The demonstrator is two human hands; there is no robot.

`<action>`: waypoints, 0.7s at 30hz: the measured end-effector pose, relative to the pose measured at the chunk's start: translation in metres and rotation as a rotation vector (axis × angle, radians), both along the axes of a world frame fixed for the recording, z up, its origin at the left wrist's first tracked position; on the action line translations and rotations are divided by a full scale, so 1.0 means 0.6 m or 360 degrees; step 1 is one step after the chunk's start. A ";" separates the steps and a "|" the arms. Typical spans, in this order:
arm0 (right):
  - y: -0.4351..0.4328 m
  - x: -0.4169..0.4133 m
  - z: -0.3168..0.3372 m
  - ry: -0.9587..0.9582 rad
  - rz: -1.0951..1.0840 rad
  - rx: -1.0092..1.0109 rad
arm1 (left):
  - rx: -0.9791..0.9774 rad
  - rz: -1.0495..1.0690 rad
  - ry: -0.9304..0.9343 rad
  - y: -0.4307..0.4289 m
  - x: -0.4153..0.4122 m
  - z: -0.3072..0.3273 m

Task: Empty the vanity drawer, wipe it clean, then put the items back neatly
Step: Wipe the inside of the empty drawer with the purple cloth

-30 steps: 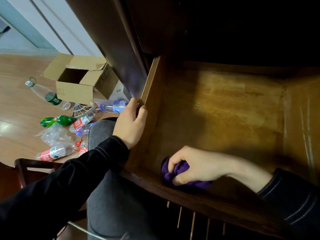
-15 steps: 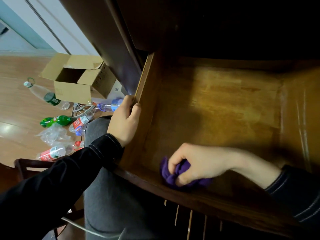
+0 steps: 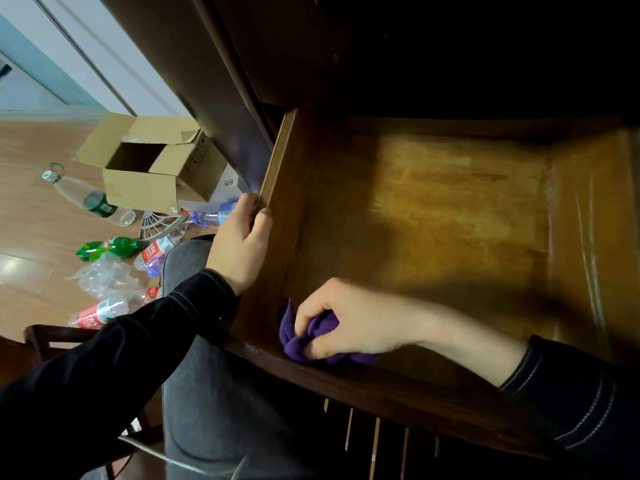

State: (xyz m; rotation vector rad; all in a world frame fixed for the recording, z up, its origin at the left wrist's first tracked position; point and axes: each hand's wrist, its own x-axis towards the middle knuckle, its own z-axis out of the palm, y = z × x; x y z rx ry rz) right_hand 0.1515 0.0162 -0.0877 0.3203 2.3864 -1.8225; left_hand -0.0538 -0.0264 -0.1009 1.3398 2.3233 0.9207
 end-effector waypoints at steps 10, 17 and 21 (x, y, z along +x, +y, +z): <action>0.004 0.007 0.003 -0.0002 0.0043 -0.0045 | -0.0011 0.0004 -0.0004 0.001 0.000 0.001; 0.041 0.031 0.005 -0.0203 0.0362 0.0037 | -0.0032 0.0025 -0.0033 0.002 -0.001 -0.004; -0.008 -0.006 -0.040 -0.0259 -0.0055 0.0199 | -0.0002 -0.0003 -0.0003 0.000 -0.001 -0.003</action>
